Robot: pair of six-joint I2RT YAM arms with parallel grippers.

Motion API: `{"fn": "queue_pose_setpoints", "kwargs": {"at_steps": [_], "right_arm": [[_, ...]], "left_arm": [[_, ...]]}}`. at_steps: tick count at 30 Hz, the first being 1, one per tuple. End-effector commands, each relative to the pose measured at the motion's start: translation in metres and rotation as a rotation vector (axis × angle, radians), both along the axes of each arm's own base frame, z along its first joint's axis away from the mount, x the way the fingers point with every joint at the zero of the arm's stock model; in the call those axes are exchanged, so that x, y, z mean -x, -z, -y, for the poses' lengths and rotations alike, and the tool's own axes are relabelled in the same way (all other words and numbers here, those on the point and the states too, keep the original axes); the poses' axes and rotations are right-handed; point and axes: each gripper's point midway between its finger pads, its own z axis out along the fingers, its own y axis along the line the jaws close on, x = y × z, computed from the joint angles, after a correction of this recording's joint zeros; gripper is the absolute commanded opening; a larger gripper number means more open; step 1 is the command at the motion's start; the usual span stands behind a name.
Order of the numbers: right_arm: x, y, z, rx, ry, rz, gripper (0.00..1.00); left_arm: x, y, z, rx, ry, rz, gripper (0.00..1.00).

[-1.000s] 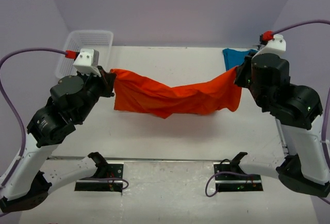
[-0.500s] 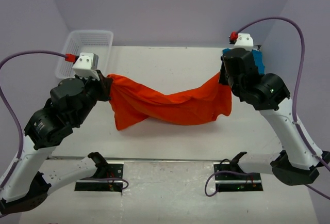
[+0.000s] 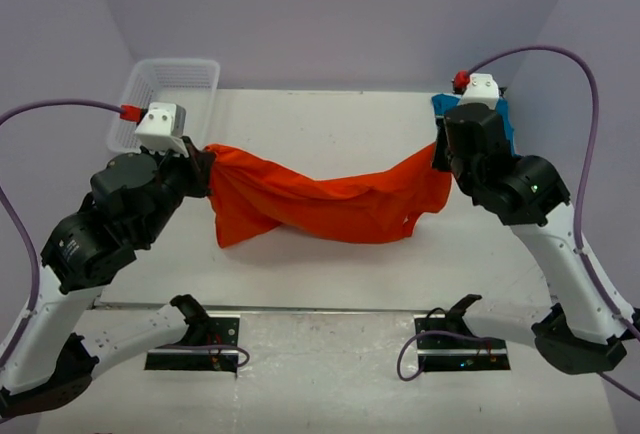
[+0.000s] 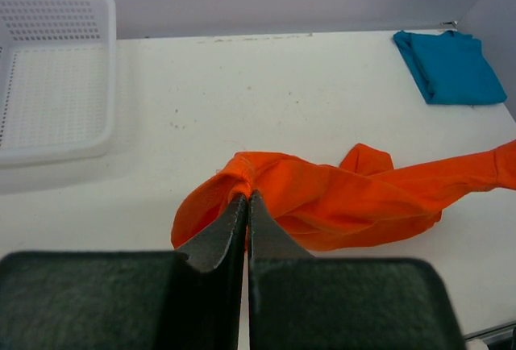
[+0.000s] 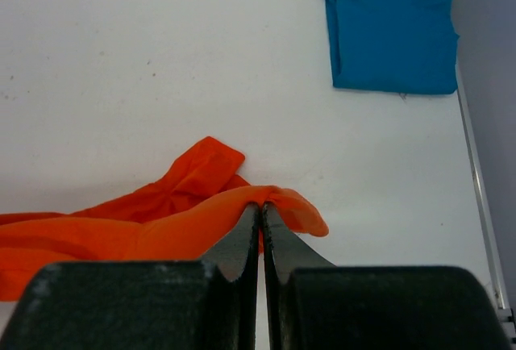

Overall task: Fold and stack the t-shirts
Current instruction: Flatten out the tshirt

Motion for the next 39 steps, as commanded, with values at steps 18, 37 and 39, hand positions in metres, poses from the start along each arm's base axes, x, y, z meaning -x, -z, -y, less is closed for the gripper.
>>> {"fn": "queue_pose_setpoints", "kwargs": {"at_steps": [18,37,39], "right_arm": [[0.068,-0.114,0.062,-0.123,0.010,0.290,0.00],[0.101,-0.248,0.063,-0.267,-0.149,0.655,0.00],[0.101,-0.252,0.057,-0.267,-0.181,0.669,0.00]], "left_arm": [[0.051,-0.078,-0.031,0.182,0.077,0.163,0.00],[0.085,-0.165,-0.021,0.266,0.290,0.446,0.00],[0.086,-0.167,-0.023,0.263,0.287,0.455,0.00]]}}
